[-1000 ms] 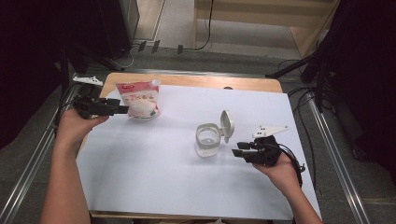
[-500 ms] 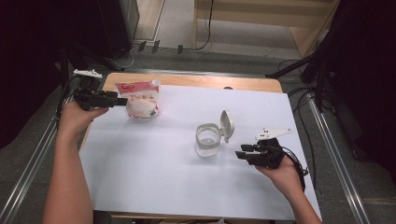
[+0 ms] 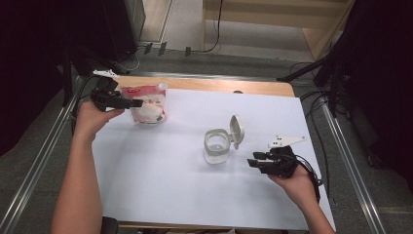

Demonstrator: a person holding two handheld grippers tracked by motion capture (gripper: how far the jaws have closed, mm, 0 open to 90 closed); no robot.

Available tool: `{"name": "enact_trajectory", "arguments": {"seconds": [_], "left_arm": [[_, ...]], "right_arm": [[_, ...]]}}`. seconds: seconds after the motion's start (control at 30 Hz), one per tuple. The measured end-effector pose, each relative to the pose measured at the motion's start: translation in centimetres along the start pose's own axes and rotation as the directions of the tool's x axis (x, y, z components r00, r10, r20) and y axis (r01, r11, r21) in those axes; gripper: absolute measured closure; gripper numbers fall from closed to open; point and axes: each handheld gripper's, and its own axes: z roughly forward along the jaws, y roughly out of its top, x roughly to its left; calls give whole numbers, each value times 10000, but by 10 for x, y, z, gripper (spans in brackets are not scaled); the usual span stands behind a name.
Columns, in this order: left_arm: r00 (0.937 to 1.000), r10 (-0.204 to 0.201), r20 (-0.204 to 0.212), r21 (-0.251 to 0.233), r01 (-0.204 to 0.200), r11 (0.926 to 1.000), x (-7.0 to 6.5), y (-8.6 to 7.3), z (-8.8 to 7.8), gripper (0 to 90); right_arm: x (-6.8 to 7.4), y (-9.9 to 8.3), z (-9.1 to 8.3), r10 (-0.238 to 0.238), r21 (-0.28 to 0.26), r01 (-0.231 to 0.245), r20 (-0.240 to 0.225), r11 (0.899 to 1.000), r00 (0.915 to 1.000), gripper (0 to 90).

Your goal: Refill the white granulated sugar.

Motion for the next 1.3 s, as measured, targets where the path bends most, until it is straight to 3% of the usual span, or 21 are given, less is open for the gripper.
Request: {"name": "enact_trajectory", "arguments": {"seconds": [0.33,0.5,0.6,0.8,1.1,1.13,1.23,1.27,1.3], "left_arm": [[9986,-520,128,-64,521,9986,1,0,3,514],[9991,-376,190,127,374,9992,-3,0,5,603],[9998,-179,-31,399,180,9990,-7,1,9,636],[9977,-564,380,547,543,9970,-7,0,8,752],[9977,-488,474,584,460,9972,-9,1,7,871],[9957,-764,529,610,731,9955,-9,1,7,886],[9932,-979,627,670,937,9933,-9,1,6,900],[9875,-1390,747,633,1344,9889,-8,2,6,900],[9875,-1390,747,633,1344,9889,-8,2,6,900]], "right_arm": [[0,1,3,18,24,-18,-62,10000,10000,610],[1,1,3,16,12,-16,-77,10000,10000,609],[2,1,4,17,29,-16,-72,10000,10000,608],[3,2,6,-52,45,53,-104,10000,9999,608],[3,3,7,-48,39,48,-125,10000,9999,608],[3,3,7,-58,37,59,-128,10000,9999,608],[4,3,7,-92,18,93,-161,10000,9998,603],[5,3,7,-90,7,90,-170,10000,9998,599],[5,4,7,-83,-15,83,-182,10000,9998,589]]}}
